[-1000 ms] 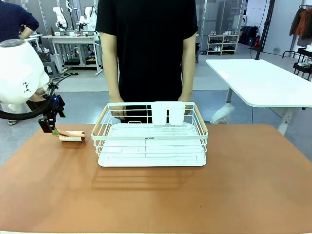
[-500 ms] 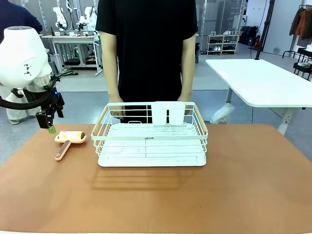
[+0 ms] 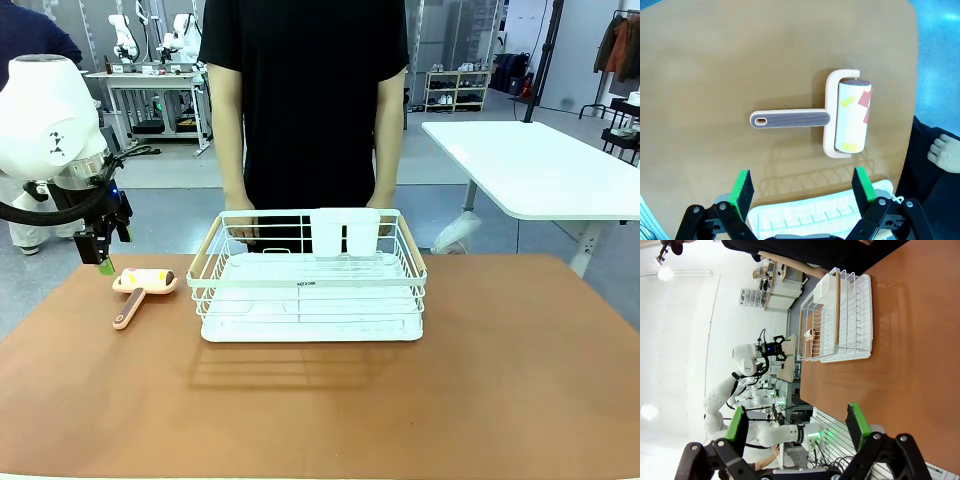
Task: Clean the table.
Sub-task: Place the Lint Roller down when the Dish drying rack is positioned in the middle of the table.
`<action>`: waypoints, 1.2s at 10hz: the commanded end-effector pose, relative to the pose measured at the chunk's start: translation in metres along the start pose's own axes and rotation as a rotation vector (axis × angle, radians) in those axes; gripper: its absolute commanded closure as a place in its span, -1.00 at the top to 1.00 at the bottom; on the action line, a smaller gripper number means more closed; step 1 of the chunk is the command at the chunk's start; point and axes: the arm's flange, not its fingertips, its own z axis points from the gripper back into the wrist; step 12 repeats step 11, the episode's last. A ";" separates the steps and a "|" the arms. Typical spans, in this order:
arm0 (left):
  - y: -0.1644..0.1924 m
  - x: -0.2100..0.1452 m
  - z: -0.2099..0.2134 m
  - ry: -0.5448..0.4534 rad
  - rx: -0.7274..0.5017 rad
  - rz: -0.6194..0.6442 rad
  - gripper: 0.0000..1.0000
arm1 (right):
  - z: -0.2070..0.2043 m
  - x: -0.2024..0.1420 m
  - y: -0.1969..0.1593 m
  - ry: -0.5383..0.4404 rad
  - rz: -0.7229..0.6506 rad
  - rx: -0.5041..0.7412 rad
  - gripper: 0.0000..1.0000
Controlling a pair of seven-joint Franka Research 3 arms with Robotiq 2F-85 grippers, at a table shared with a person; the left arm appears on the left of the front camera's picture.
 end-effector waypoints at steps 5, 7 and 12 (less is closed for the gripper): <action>0.001 0.001 0.000 0.000 -0.003 0.001 1.00 | 0.000 -0.001 0.004 -0.005 0.004 0.010 1.00; 0.001 0.001 0.000 0.000 -0.003 0.001 1.00 | 0.000 -0.001 0.004 -0.005 0.004 0.010 1.00; 0.001 0.001 0.000 0.000 -0.003 0.001 1.00 | 0.000 -0.001 0.004 -0.005 0.004 0.010 1.00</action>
